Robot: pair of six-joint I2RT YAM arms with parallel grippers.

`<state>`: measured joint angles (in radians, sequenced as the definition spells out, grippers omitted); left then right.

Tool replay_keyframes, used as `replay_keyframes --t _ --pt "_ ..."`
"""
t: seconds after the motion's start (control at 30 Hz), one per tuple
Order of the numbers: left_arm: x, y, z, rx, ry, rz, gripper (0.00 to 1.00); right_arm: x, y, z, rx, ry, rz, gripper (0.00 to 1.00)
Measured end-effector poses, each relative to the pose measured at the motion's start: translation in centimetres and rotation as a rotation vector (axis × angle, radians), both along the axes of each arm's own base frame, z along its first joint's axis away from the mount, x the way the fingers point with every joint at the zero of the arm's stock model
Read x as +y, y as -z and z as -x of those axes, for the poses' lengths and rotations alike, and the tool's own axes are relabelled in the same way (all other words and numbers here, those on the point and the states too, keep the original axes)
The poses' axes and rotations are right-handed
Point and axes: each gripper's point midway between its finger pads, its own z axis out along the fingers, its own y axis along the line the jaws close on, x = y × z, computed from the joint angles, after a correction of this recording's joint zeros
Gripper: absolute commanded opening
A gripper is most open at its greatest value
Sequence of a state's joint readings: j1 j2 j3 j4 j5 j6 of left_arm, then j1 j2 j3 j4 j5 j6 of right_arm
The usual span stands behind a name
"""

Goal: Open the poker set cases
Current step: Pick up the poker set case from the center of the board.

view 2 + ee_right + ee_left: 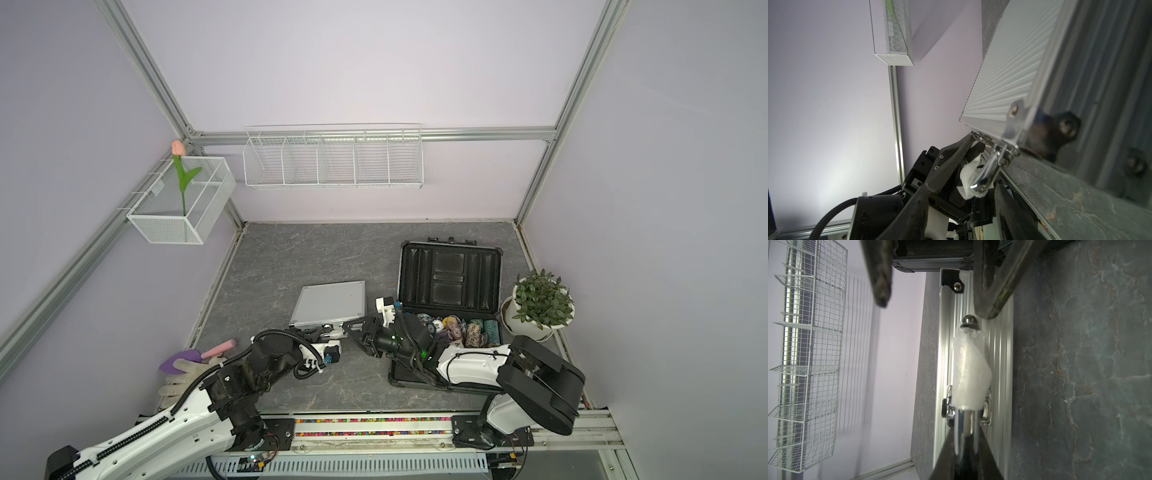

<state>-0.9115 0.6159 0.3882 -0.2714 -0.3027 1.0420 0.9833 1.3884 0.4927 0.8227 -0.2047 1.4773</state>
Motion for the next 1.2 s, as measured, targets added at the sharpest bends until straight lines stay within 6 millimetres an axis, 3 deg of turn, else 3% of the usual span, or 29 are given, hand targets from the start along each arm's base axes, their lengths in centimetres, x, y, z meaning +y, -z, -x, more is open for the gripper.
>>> replay_keyframes --t 0.17,0.3,0.43,0.53,0.8,0.97,1.2 --pt "0.2 -0.7 0.1 -0.022 0.003 0.013 0.0 -2.1 -2.4 0.3 -0.229 0.007 0.137 0.56" --pt "0.3 -0.9 0.1 -0.036 0.006 0.007 0.0 -4.0 -6.0 0.3 -0.543 0.019 0.23 0.58" --pt "0.3 -0.9 0.1 -0.047 0.015 -0.009 0.0 -5.0 -8.2 1.0 -0.913 -0.022 0.321 0.64" --pt "0.2 -1.1 0.1 -0.058 0.024 -0.017 0.0 -4.8 -7.6 1.5 -1.147 -0.084 0.397 0.67" --pt "-0.1 -3.0 0.1 -0.132 0.057 0.017 0.0 -2.5 -3.9 2.2 -1.651 -0.299 0.547 0.68" --pt "-0.2 -3.8 0.4 -0.156 0.076 0.036 0.0 -0.6 -1.8 1.9 -1.795 -0.404 0.582 0.64" --pt "-0.5 -3.7 0.6 -0.143 0.096 0.046 0.0 2.0 -2.1 1.1 -1.906 -0.405 0.553 0.57"
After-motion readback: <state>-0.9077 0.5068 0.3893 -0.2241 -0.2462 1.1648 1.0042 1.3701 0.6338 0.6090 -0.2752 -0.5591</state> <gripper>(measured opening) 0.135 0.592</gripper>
